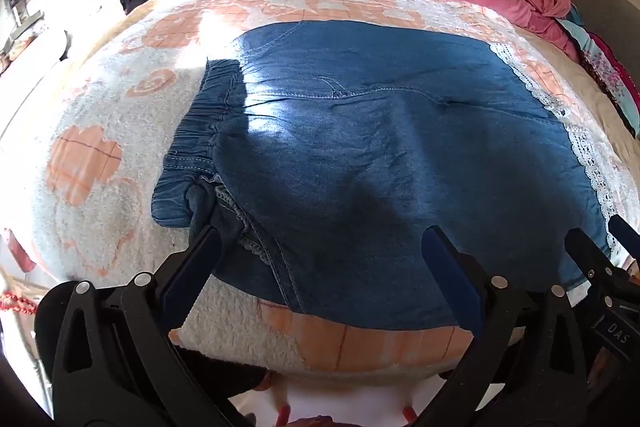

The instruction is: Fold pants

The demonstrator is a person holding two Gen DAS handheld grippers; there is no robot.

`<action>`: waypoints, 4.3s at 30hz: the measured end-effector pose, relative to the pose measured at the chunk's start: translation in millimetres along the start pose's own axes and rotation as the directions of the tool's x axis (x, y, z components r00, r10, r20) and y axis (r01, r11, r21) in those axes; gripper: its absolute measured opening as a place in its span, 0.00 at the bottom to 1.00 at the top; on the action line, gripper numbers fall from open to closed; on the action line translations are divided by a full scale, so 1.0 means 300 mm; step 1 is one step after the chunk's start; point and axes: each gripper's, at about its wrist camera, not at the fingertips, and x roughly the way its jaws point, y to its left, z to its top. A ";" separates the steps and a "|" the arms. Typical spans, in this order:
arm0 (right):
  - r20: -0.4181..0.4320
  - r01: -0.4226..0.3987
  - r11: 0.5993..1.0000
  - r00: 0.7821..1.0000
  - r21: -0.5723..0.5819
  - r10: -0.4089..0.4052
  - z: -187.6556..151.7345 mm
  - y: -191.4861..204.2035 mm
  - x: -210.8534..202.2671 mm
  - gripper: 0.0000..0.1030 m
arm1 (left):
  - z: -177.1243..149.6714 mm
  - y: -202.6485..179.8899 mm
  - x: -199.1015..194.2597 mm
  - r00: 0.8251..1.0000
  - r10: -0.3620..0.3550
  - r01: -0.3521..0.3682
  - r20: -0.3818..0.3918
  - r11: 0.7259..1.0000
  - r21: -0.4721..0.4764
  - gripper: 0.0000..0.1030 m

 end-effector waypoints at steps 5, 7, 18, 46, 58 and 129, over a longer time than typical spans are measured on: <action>0.008 0.003 1.000 1.000 0.000 -0.003 -0.002 0.009 -0.002 0.96 | -0.011 -0.014 0.010 1.000 0.016 -0.015 -0.018 1.000 0.013 0.92; 0.010 0.003 1.000 1.000 -0.001 -0.003 0.000 0.003 -0.006 0.96 | -0.008 -0.022 0.013 1.000 0.016 -0.016 -0.022 1.000 0.008 0.92; 0.008 -0.005 1.000 1.000 -0.005 0.005 0.003 0.006 -0.006 0.96 | 0.013 -0.005 0.011 1.000 0.004 -0.003 -0.019 1.000 0.008 0.92; 0.003 -0.007 1.000 1.000 -0.012 0.007 -0.001 0.013 -0.003 0.96 | 0.022 -0.003 0.005 1.000 0.004 -0.004 -0.017 1.000 0.009 0.92; 0.005 -0.005 1.000 1.000 -0.017 0.005 -0.001 0.014 -0.005 0.96 | 0.022 0.000 0.006 1.000 0.004 -0.004 -0.010 1.000 0.007 0.92; -0.145 -0.271 0.883 0.962 -0.382 0.232 0.694 0.400 0.587 0.96 | 0.562 0.426 0.475 0.996 -0.003 -0.004 -0.085 0.997 -0.081 0.91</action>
